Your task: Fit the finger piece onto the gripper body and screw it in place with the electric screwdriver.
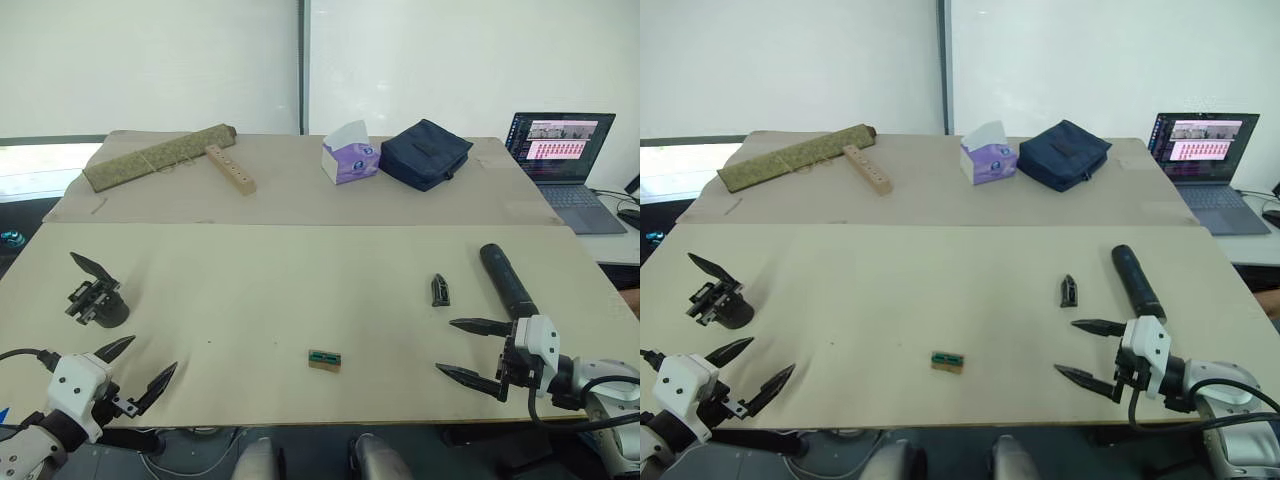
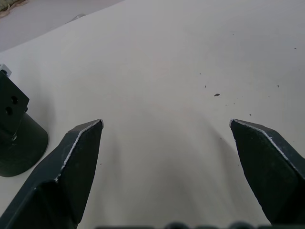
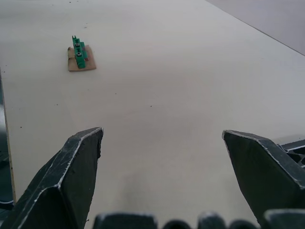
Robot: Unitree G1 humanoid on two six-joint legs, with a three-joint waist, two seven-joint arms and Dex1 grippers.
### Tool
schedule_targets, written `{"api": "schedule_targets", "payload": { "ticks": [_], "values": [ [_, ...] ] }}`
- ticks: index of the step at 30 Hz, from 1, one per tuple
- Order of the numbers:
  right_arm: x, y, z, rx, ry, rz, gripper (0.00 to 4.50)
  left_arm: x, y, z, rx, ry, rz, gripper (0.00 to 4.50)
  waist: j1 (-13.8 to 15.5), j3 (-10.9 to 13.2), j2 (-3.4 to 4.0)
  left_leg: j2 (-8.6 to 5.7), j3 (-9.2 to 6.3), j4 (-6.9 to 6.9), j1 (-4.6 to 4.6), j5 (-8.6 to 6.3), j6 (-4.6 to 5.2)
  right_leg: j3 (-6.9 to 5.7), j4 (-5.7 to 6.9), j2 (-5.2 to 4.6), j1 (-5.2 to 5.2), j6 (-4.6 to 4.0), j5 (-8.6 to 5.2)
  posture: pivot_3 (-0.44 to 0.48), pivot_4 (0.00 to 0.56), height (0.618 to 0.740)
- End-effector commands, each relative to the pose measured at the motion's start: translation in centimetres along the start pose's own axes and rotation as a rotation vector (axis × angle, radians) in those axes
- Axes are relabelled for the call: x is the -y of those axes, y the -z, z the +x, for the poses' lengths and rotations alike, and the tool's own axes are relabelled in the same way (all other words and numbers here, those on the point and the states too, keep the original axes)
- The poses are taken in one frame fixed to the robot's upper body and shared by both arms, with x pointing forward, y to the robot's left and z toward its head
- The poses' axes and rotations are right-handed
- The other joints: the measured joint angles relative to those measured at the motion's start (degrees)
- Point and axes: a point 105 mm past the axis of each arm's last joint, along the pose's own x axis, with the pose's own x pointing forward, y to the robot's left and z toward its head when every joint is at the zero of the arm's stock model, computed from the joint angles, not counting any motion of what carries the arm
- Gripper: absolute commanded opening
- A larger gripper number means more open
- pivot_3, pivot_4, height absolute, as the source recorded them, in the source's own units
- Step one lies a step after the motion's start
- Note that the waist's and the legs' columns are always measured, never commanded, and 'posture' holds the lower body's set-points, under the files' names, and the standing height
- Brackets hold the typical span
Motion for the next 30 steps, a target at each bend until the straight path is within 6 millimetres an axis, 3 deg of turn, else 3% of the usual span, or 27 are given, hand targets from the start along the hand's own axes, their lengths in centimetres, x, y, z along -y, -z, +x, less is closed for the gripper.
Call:
{"api": "schedule_targets", "payload": {
  "ticks": [1,4,7,12,16,21,24,30],
  "values": [
    [0.3,-0.8,0.8,0.057,0.002,-0.016,4.41,-0.1,-1.6,-0.8,0.051,-0.007,-0.019,4.50,0.0,0.0,-0.03,0.00,0.00,0.00,0.00,0.00,0.00,0.00,0.00,0.00,0.00,0.00,0.00,0.000,0.150,0.740],
    [0.5,-2.2,2.8,0.177,-0.005,-0.017,4.41,-1.3,-2.6,-2.8,0.150,-0.144,-0.119,4.50,-0.9,0.0,-0.13,0.12,0.03,0.00,0.02,-0.03,-0.04,0.00,-0.01,0.04,-0.01,0.01,0.01,0.000,0.150,0.740],
    [-0.3,-3.5,4.1,0.279,-0.055,-0.002,4.41,-1.9,-1.9,-4.5,0.168,-0.263,-0.180,4.50,-1.0,0.0,0.02,0.11,0.03,0.00,0.04,-0.05,-0.02,0.00,0.02,0.03,-0.01,0.10,0.06,0.000,0.150,0.740],
    [-1.9,-5.8,6.4,0.455,-0.113,-0.065,4.41,-3.7,1.6,-9.3,0.141,-0.594,-0.253,4.50,-0.7,0.0,-0.04,0.04,0.01,-0.01,0.02,-0.06,0.00,0.01,0.01,0.04,-0.01,0.18,0.07,0.000,0.150,0.740],
    [-2.9,-6.1,7.2,0.507,-0.145,-0.214,4.41,-4.4,3.5,-12.1,0.126,-0.759,-0.321,4.50,-0.3,0.0,-0.10,0.03,0.01,0.00,0.03,-0.06,0.00,0.00,0.01,0.04,0.00,0.22,-0.14,0.000,0.150,0.740],
    [-2.1,-6.7,7.1,0.547,-0.123,-0.188,4.41,-4.0,3.6,-10.8,0.112,-0.716,-0.348,4.50,0.0,-0.1,-0.29,0.00,0.02,0.00,0.05,-0.07,-0.01,0.00,-0.04,-0.01,0.03,0.16,-0.12,0.000,0.150,0.740],
    [-2.5,-6.7,7.1,0.539,-0.150,-0.181,4.41,-4.1,3.8,-8.8,0.079,-0.667,-0.377,4.50,0.0,-0.1,-0.29,0.01,0.02,0.00,0.05,-0.07,-0.01,0.00,0.00,0.00,0.02,-0.01,-0.03,0.000,0.150,0.740],
    [-2.7,-7.2,7.3,0.530,-0.118,-0.176,4.41,-6.1,3.0,-4.0,0.064,-0.648,-0.300,4.50,0.0,-0.1,-0.31,0.01,0.00,0.00,0.08,-0.07,-0.01,-0.01,0.22,0.04,0.00,-0.13,0.05,0.000,0.150,0.740]
  ]
}}
